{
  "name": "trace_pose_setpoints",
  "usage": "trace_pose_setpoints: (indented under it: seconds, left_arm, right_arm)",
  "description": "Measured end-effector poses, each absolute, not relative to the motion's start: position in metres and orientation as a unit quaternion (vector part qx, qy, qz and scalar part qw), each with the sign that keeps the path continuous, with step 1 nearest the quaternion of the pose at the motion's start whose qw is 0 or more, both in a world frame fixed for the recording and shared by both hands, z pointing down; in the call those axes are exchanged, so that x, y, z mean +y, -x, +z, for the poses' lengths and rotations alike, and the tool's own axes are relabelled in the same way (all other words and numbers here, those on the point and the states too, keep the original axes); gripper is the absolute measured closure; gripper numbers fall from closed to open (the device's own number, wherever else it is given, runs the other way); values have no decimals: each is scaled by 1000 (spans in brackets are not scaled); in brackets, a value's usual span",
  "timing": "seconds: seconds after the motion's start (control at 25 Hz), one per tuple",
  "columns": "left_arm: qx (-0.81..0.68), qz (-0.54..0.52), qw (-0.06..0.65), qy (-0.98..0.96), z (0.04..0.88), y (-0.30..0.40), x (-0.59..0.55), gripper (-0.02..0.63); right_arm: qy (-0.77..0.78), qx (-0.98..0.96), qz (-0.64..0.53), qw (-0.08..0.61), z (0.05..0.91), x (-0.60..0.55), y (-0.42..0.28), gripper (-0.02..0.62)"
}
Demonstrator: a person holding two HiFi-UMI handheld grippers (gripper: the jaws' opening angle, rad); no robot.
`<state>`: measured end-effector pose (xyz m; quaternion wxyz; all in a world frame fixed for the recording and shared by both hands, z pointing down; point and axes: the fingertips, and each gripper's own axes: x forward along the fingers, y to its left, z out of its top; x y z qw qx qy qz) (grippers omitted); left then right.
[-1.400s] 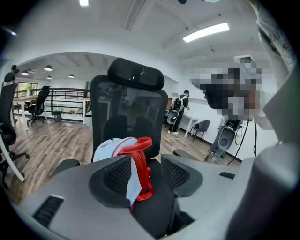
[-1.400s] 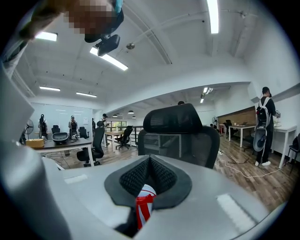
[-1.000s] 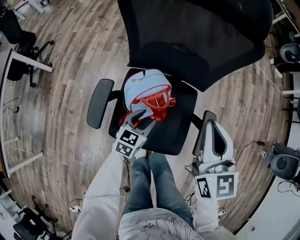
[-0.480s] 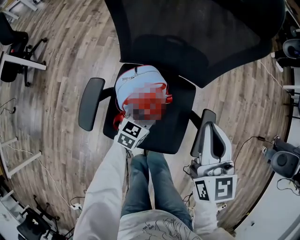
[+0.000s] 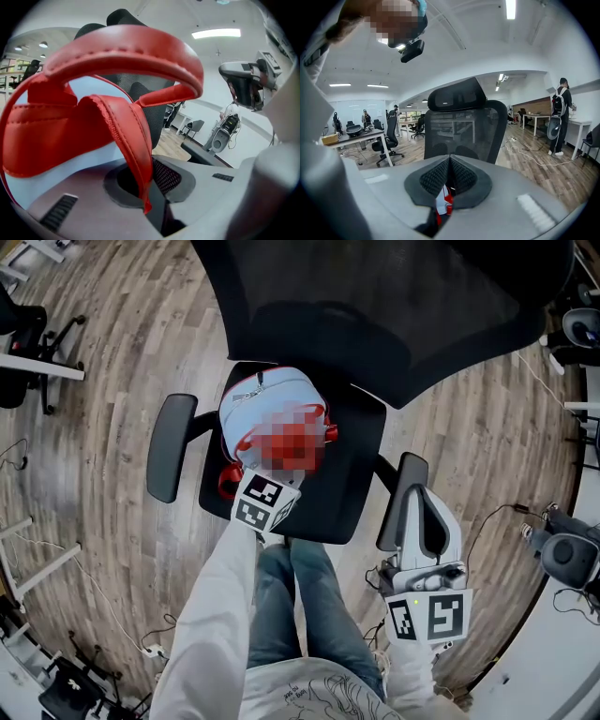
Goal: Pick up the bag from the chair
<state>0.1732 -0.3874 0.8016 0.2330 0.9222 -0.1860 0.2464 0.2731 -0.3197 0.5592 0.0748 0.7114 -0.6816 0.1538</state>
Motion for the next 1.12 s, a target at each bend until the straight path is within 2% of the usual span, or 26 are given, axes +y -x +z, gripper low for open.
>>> trace_pose_setpoints:
  seconds: [0.16,0.44,0.6,0.92,1.12]
  left_arm:
    - [-167,233,242,-927,787,-172,-376,586]
    - [-142,199,258,-935,747,-175,-353,589]
    - [-130,201,243,-940,728,-175,-349,589]
    - [-172,154,266,-936,679,-159,-373,589]
    - [-170,159,226,-946,644,-155,-373,589]
  right_arm:
    - [-715,-677,158,76,562,-319,-275,584]
    - [-716,-678,154,61,552,-327,-277,584]
    - [-715,-682,145,55,539,-333,-271,584]
    - [-712,-687,137,37,514,-330,-260,584]
    - [-709,-694,120,26,491,-331,-255,584]
